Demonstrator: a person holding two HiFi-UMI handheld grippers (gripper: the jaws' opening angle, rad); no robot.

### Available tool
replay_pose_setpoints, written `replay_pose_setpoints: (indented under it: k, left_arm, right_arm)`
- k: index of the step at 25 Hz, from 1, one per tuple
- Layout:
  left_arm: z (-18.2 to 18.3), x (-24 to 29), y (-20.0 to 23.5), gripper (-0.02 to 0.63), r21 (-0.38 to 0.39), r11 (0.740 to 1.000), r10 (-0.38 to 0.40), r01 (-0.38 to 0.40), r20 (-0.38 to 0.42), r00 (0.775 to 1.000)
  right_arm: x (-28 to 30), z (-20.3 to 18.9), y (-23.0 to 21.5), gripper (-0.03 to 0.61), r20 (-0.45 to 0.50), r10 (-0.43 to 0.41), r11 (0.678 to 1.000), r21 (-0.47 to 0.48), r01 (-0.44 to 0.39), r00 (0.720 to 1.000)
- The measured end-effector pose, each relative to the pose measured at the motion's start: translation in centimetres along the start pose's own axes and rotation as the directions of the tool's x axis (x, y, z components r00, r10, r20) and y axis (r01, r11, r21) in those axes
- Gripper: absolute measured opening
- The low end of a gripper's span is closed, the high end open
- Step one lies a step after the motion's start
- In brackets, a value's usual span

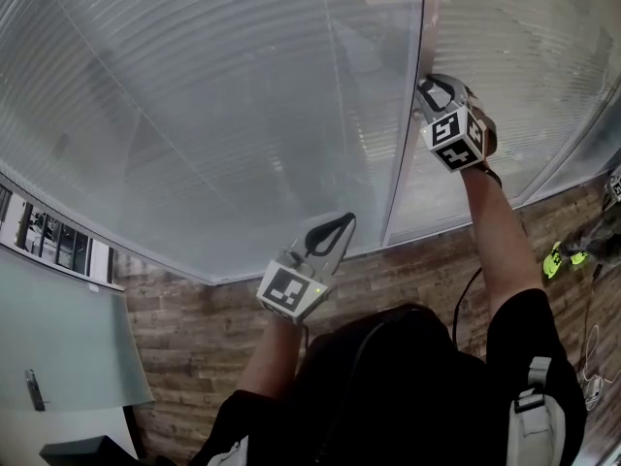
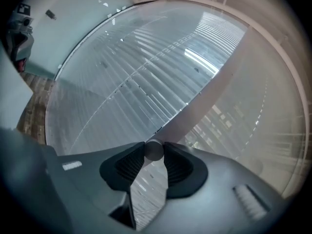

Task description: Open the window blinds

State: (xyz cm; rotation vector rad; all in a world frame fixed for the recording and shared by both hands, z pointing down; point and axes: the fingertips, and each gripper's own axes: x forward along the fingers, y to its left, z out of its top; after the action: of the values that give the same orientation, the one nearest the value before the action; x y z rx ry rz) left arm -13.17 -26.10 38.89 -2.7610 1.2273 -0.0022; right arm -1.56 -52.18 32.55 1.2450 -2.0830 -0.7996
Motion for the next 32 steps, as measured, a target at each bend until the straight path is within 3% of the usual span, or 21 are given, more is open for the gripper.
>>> replay_pose_setpoints:
  k: [8,17,25,32]
  left_arm:
    - [-0.2,-0.2,0.3,0.005,0.000,1.000,0.013,-0.013,0.029,0.999]
    - [0.3,-0.4,0.1,0.005,-0.010,1.000,0.008,-0.008,-0.011,1.000]
    - [0.2,-0.5,0.2,0.005,-0.008,1.000,0.008,-0.008,-0.006,1.000]
    - [-0.1,-0.5,0.4,0.005,-0.012,1.000,0.010,-0.010,0.011,1.000]
  right_arm:
    - [0.1,-0.3,-0.3,0.121,0.033,0.013,0.981,0.193,-0.019,0.999]
    - [0.2,-0.6,-0.5,0.126,0.076,0.013,0.912,0.408,-0.043,0.997]
    - [0.5,-1.3,-0.8,0.126,0.109,0.007,0.828,0.557,-0.067,0.994]
    - [0.4,-1.4,-1.0,0.126,0.143,-0.001,0.710,0.697,-0.100,0.990]
